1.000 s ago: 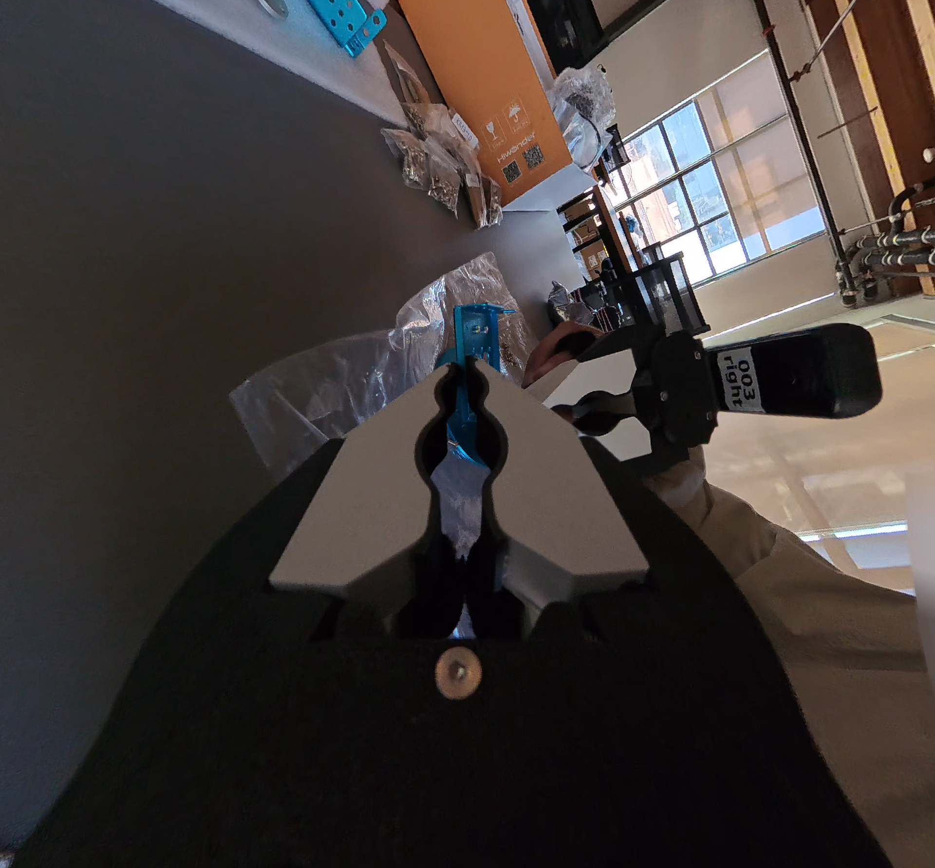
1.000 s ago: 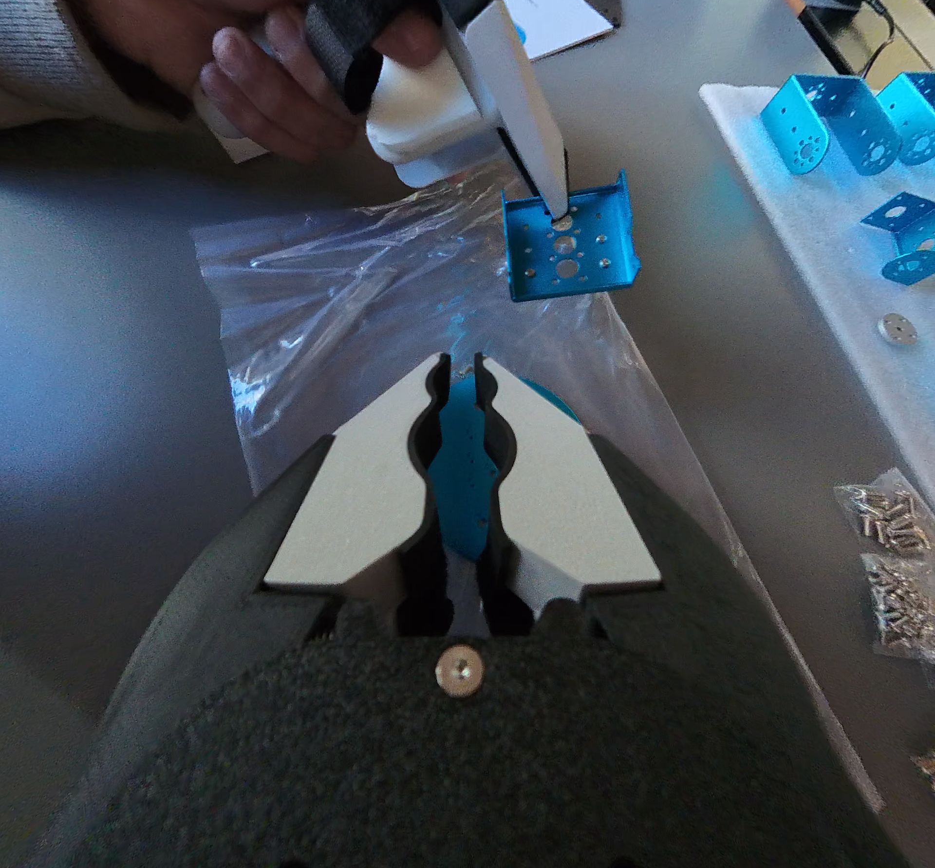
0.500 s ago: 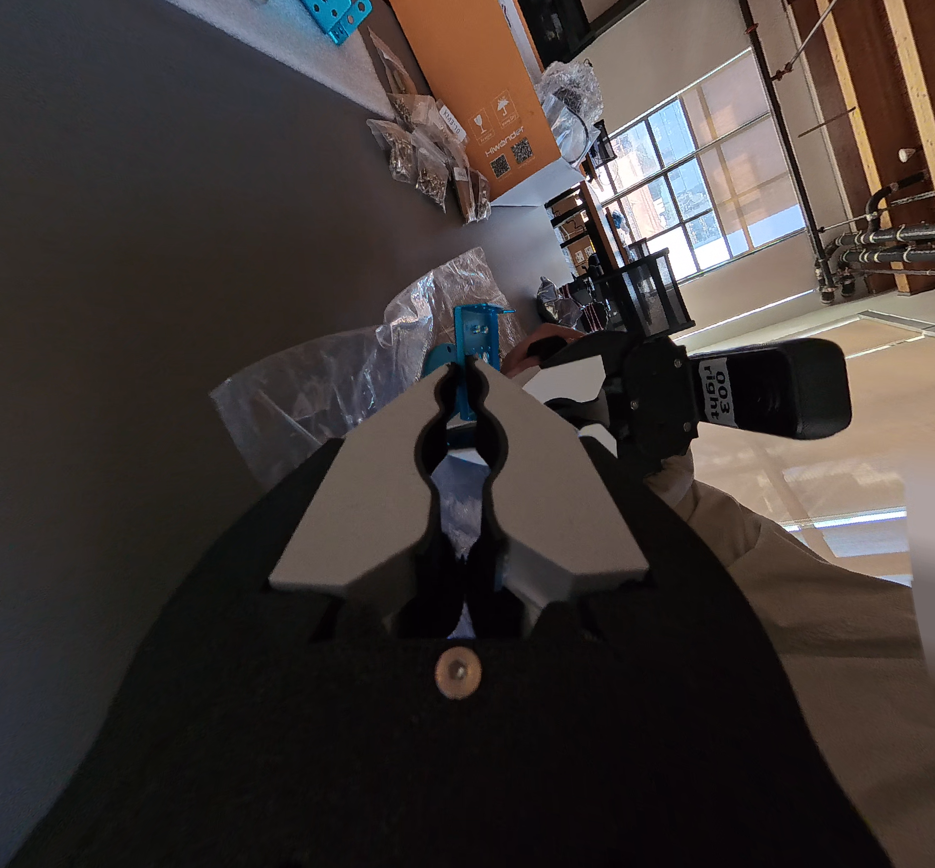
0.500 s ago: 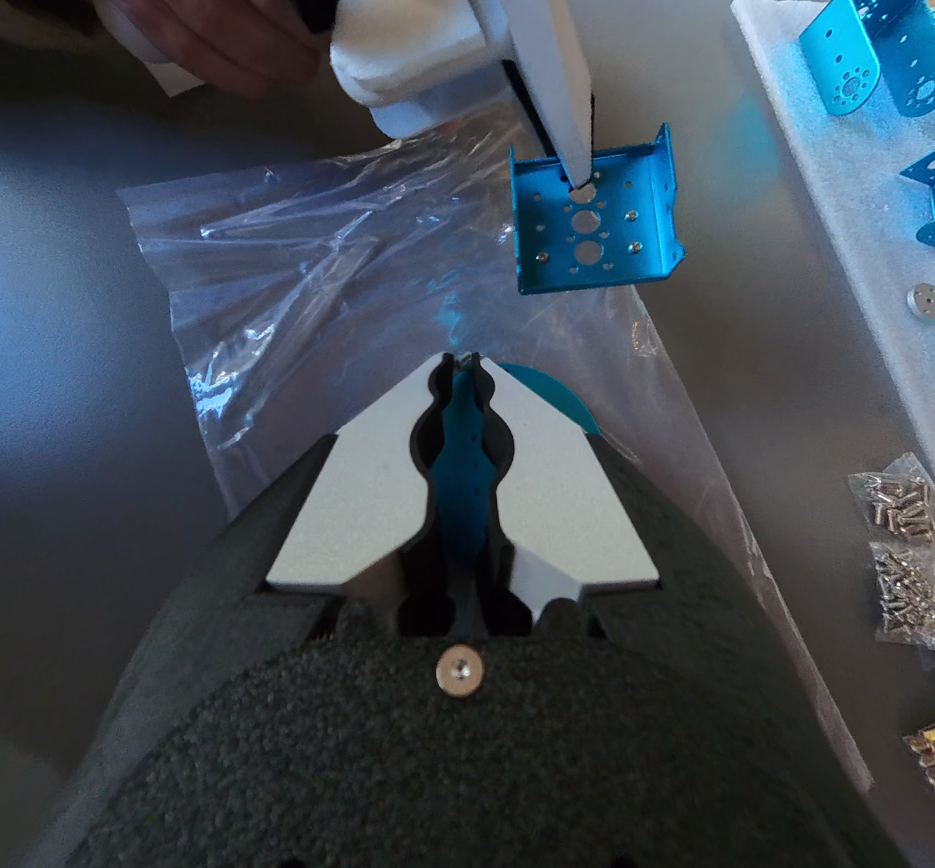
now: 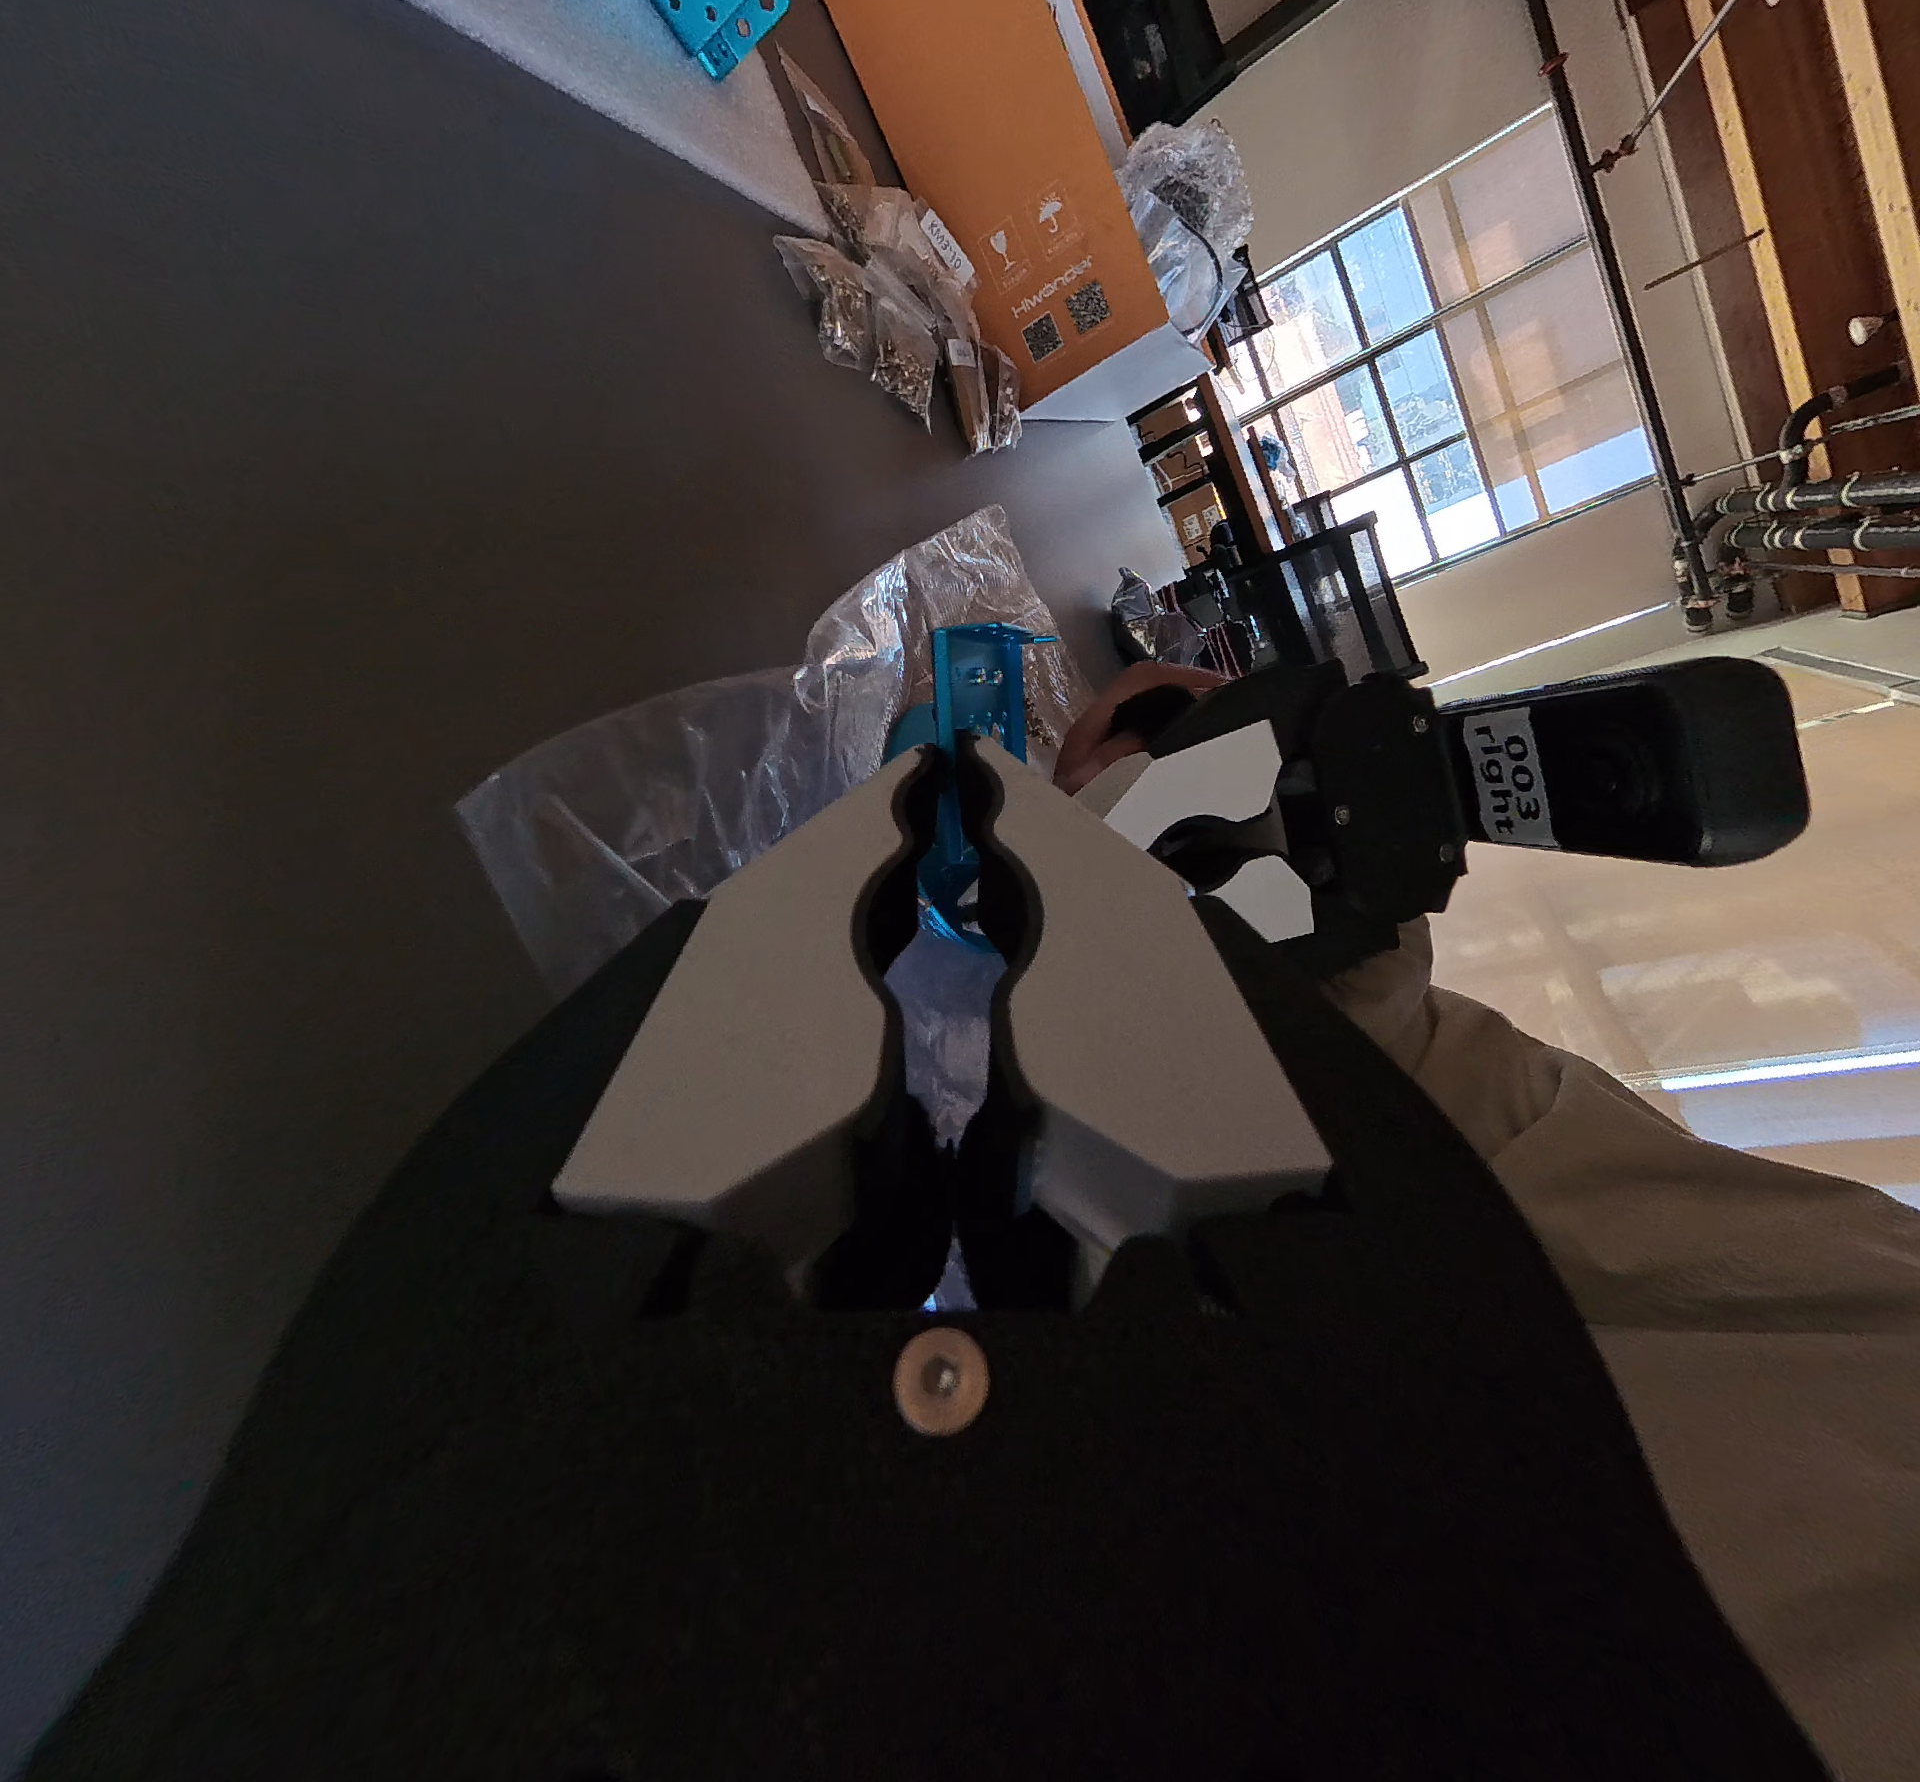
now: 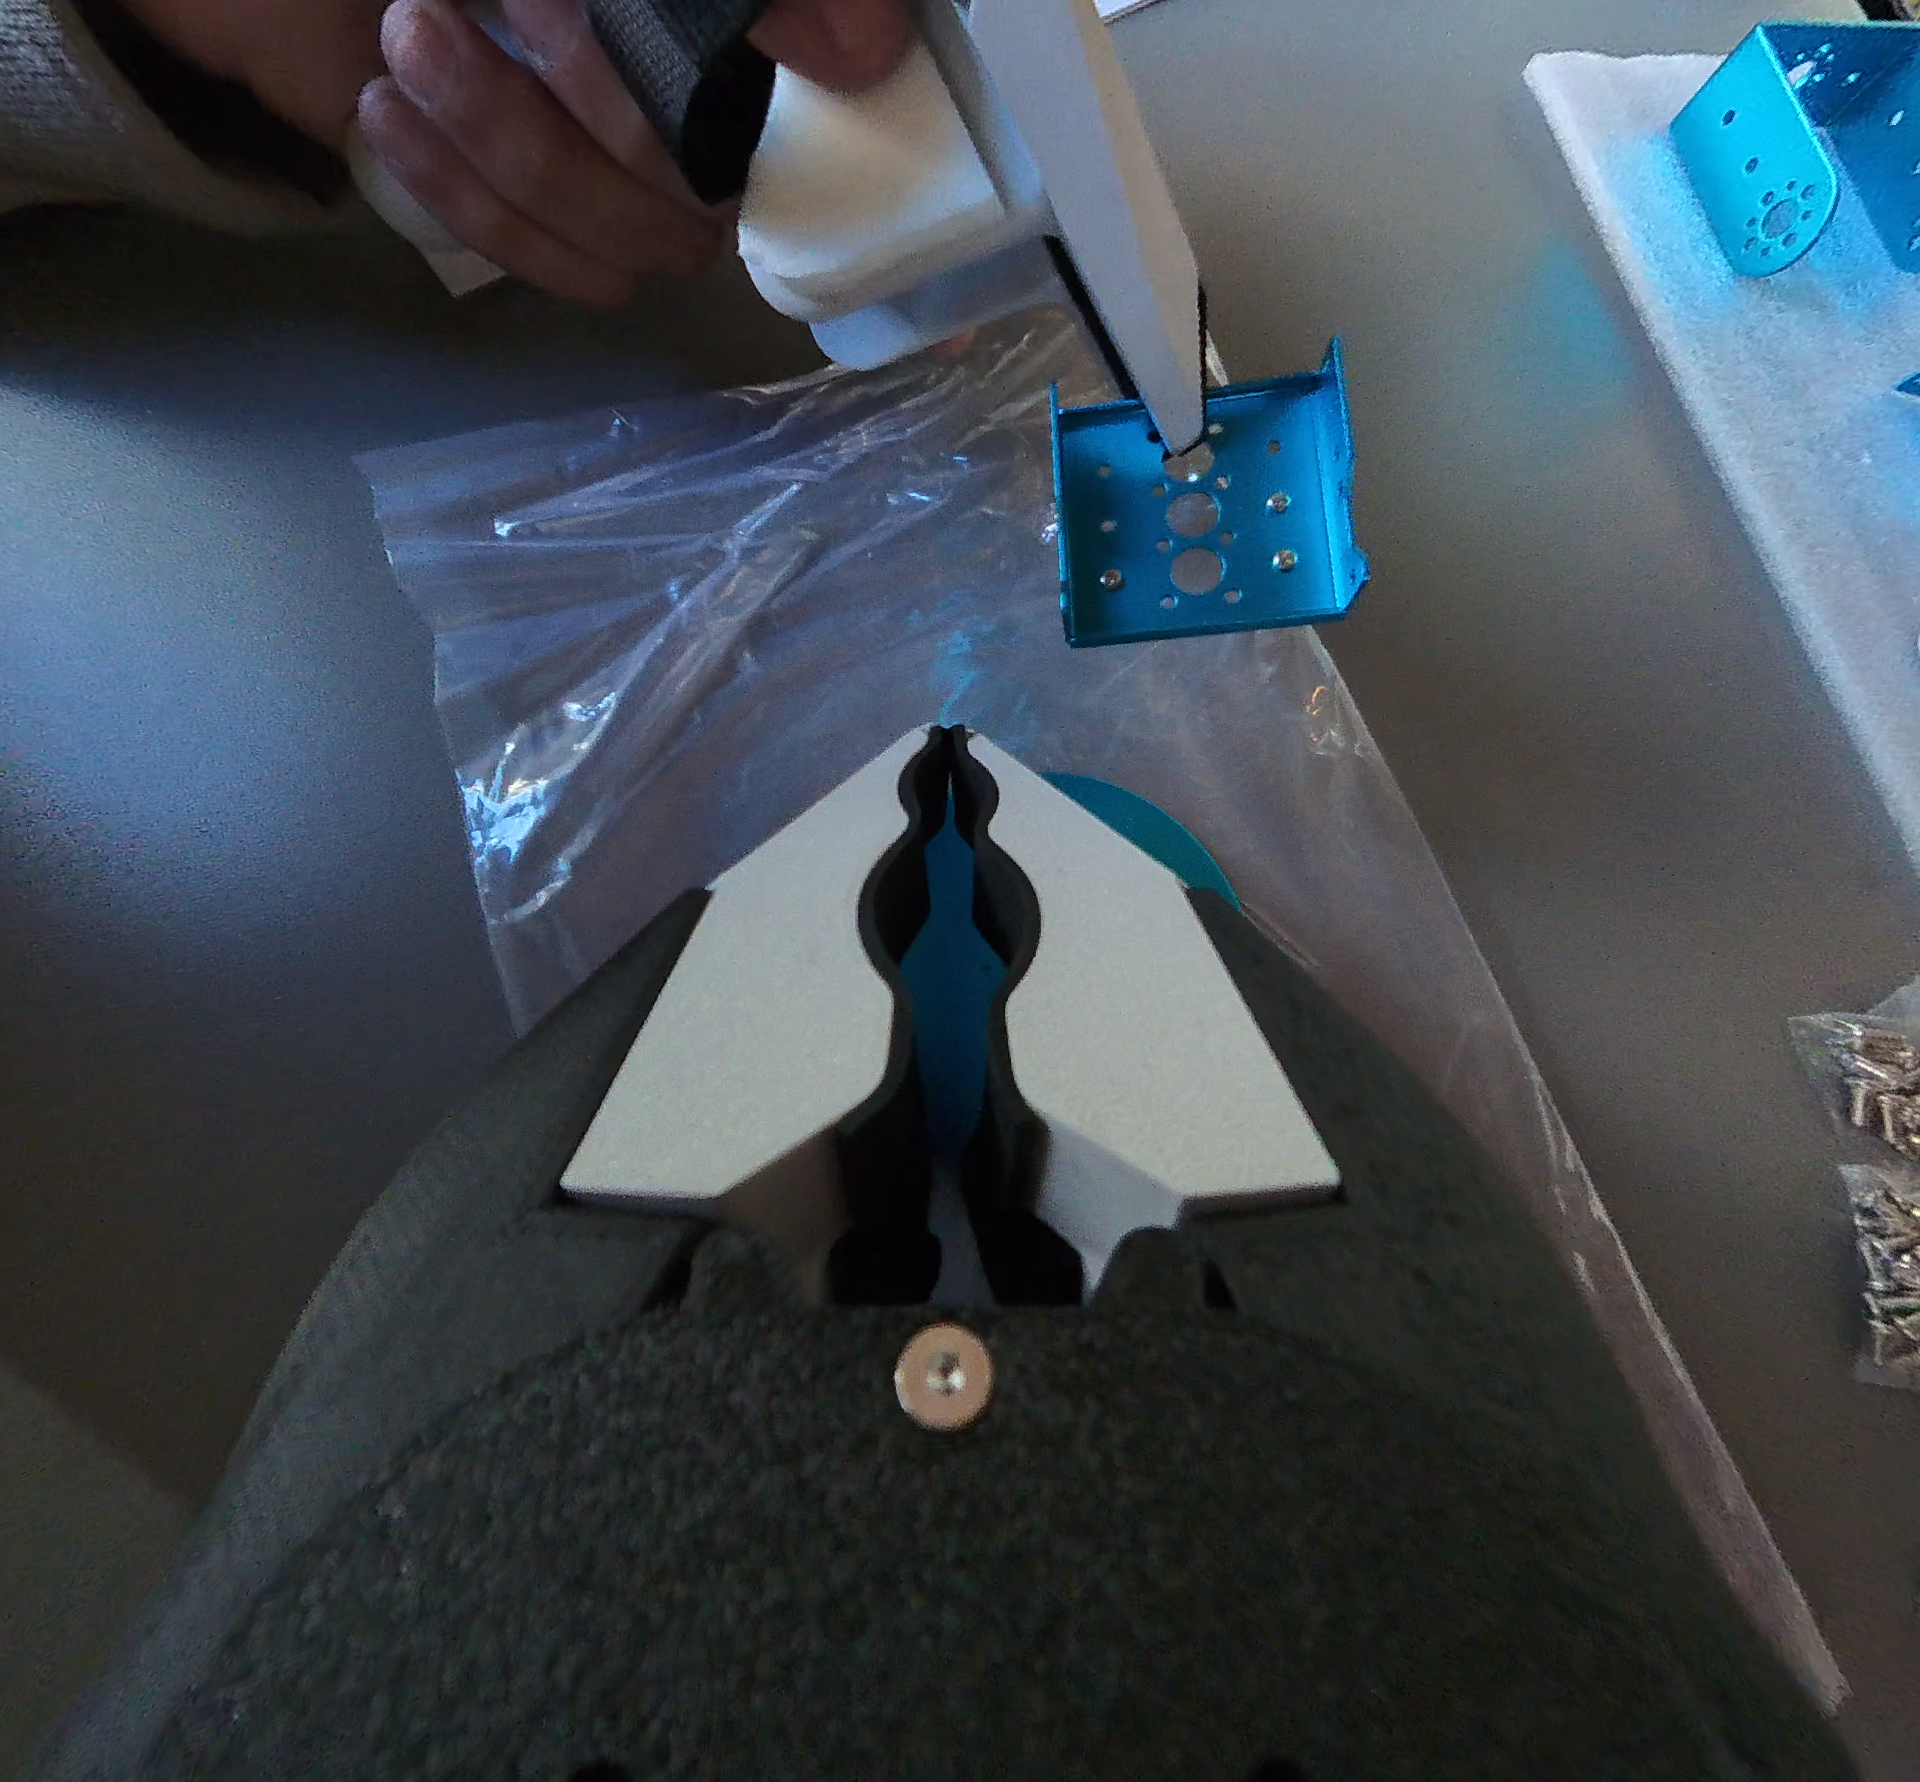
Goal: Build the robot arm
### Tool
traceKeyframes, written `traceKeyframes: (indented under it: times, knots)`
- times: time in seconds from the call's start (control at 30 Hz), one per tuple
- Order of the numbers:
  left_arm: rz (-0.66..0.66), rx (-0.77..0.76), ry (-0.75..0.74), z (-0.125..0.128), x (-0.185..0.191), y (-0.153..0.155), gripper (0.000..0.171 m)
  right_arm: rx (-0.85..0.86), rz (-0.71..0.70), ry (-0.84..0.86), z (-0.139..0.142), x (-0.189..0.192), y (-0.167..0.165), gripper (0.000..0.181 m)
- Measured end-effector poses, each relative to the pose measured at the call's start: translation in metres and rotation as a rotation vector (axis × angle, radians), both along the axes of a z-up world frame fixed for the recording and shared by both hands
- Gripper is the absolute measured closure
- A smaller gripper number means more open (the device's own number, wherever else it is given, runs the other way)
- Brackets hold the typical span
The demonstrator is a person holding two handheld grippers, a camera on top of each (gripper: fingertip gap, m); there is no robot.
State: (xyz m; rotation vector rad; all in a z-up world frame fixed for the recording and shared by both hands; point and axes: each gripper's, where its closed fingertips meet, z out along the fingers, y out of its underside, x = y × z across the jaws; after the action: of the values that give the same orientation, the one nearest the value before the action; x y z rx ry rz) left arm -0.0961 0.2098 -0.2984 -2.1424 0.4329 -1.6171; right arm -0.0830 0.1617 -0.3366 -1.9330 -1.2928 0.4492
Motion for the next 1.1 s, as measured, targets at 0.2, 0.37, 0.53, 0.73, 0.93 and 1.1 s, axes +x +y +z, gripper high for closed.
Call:
traceKeyframes:
  times: [0.2, 0.37, 0.53, 0.73, 0.93, 1.1]
  knots:
    - [-0.01, -0.013, -0.014, 0.001, 0.0, -0.001, 0.17, 0.023, 0.076, 0.011, 0.005, -0.002, -0.006, 0.175]
    - [0.007, 0.01, 0.004, 0.001, -0.003, 0.003, 0.17, 0.01, 0.086, -0.033, 0.0, -0.005, 0.001, 0.172]
    - [0.005, -0.004, 0.001, -0.001, -0.004, 0.004, 0.171, 0.04, 0.129, -0.05, -0.004, -0.003, -0.002, 0.173]
    - [-0.015, -0.049, -0.05, 0.004, -0.004, 0.003, 0.17, 0.034, 0.136, -0.072, -0.009, 0.002, 0.002, 0.173]
    - [-0.019, -0.067, -0.073, 0.008, -0.005, 0.003, 0.171, 0.021, 0.13, -0.075, -0.009, 0.002, 0.003, 0.173]
    - [-0.029, -0.094, -0.09, 0.007, -0.004, 0.001, 0.171, 0.007, 0.125, -0.068, -0.011, -0.001, 0.004, 0.177]
